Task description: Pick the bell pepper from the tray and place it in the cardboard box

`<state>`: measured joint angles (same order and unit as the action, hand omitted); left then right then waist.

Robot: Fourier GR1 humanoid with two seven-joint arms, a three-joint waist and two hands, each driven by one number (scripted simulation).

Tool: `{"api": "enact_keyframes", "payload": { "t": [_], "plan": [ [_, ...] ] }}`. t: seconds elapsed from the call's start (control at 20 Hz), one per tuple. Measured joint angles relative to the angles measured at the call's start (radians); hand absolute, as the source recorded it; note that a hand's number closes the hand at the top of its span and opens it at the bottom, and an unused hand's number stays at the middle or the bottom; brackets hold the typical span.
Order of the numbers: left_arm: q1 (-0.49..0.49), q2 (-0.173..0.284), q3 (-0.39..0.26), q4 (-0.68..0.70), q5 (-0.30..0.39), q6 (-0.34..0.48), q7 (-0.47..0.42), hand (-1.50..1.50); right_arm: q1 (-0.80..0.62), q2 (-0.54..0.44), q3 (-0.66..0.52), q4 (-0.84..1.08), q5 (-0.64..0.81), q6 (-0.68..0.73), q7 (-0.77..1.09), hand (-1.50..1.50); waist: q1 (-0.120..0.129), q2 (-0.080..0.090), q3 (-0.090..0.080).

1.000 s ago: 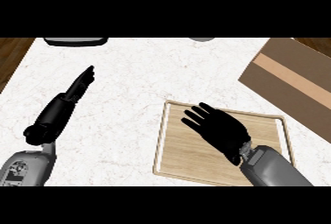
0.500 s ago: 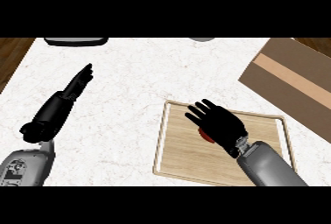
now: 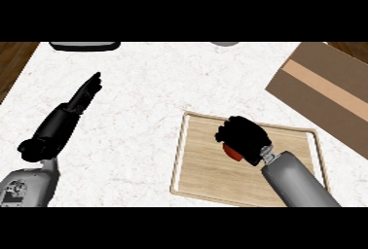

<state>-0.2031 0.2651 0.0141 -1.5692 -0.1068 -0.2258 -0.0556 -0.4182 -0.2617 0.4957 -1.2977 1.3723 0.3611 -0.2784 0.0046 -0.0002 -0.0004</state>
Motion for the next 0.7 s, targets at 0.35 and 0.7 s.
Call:
{"api": "enact_keyframes", "payload": {
  "t": [0.35, 0.7],
  "plan": [
    [-0.012, -0.011, 0.011, 0.026, -0.017, -0.005, -0.017, 0.0, -0.014, 0.032, -0.013, 0.068, 0.039, -0.185, -0.098, 1.5, -0.002, -0.005, -0.004],
    [-0.016, -0.011, 0.019, 0.012, -0.018, -0.016, 0.002, 0.0, -0.016, 0.107, -0.131, 0.103, -0.028, -0.201, -0.067, 1.5, -0.003, -0.002, -0.004]
  ]
}}
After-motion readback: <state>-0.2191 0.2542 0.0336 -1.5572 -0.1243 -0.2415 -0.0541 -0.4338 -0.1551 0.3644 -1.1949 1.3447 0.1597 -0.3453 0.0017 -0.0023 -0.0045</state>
